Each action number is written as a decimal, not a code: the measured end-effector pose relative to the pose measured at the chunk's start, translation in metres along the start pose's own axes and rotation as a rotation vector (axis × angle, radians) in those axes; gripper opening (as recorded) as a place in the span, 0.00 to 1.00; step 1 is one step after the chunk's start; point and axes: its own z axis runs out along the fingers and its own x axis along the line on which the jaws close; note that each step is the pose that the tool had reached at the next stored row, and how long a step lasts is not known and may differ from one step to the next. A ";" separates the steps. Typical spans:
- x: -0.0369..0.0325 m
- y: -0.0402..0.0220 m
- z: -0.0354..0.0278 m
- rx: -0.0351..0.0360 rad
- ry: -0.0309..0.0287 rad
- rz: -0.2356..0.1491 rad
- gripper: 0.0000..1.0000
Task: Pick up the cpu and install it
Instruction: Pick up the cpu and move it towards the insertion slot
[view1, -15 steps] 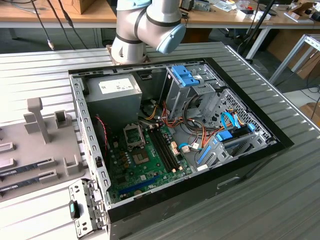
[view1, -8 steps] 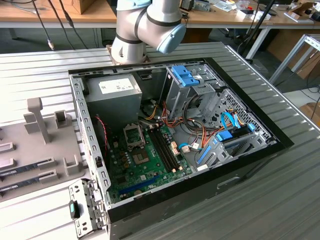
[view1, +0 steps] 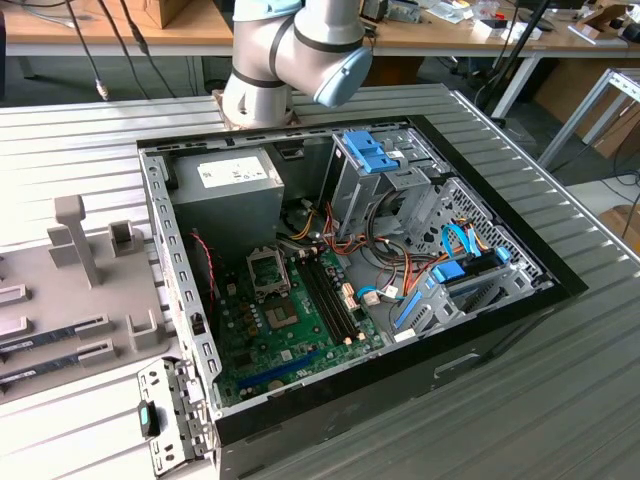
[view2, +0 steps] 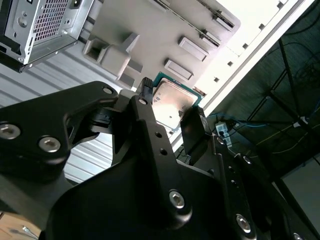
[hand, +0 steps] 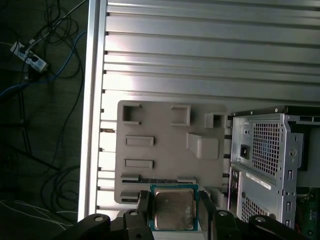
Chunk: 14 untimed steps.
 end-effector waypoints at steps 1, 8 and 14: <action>-0.0006 -0.0001 0.0001 -0.0001 -0.0001 0.000 0.47; -0.0070 -0.0012 0.0008 0.0000 -0.0001 0.000 0.47; -0.0121 -0.0018 0.0014 0.0000 -0.0001 0.000 0.47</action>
